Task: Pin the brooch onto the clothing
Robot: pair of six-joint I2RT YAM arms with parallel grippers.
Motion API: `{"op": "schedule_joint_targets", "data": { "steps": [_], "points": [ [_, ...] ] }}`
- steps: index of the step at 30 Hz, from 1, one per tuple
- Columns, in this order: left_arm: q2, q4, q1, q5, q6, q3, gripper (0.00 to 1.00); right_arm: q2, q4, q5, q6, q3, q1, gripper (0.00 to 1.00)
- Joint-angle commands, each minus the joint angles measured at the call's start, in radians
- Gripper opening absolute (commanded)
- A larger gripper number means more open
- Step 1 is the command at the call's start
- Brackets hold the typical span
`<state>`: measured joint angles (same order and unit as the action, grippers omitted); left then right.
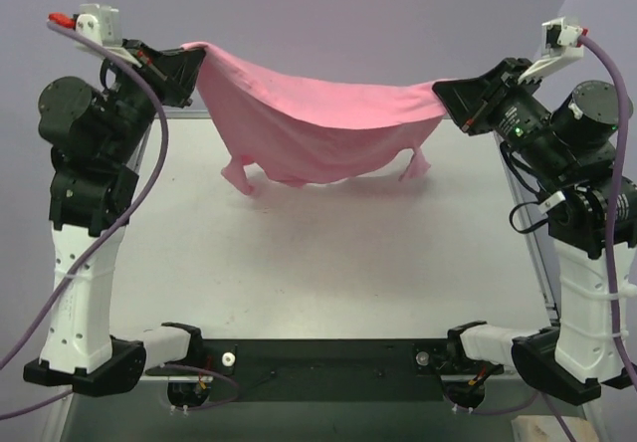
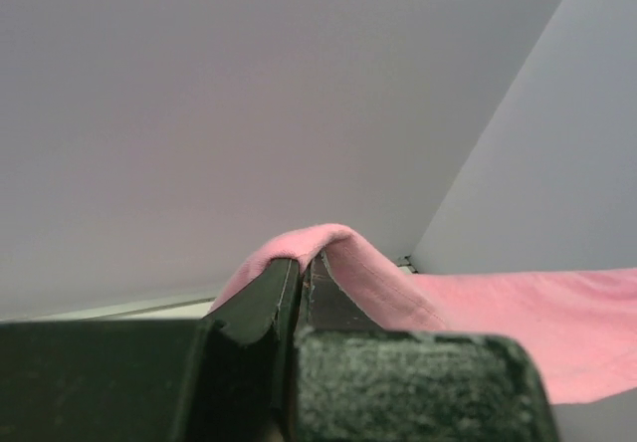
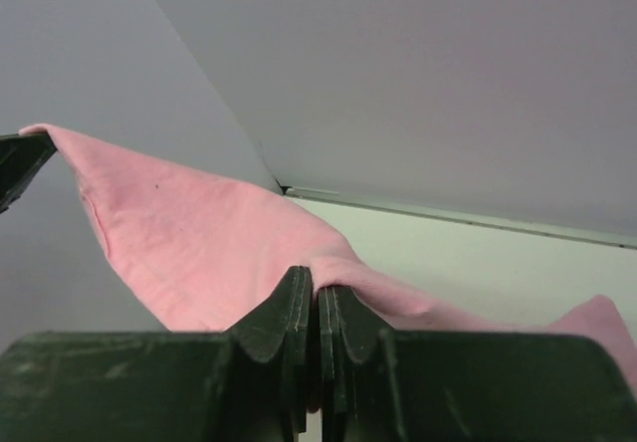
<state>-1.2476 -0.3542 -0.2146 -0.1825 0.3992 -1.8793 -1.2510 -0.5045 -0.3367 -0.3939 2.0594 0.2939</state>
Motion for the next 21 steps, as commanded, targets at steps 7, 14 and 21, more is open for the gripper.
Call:
{"op": "schedule_joint_targets", "data": {
  "steps": [7, 14, 21],
  "points": [
    [0.22, 0.087, 0.003, 0.005, 0.004, 0.256, 0.0, 0.182, 0.024, 0.031, 0.014, -0.252, 0.053, 0.0],
    [0.324, 0.064, 0.003, -0.06, 0.035, 0.284, 0.0, 0.291, 0.03, -0.094, -0.014, -0.262, 0.054, 0.0],
    [0.404, 0.133, 0.003, -0.103, 0.093, 0.284, 0.0, 0.344, 0.084, -0.174, -0.023, -0.257, 0.054, 0.0]
  ]
}}
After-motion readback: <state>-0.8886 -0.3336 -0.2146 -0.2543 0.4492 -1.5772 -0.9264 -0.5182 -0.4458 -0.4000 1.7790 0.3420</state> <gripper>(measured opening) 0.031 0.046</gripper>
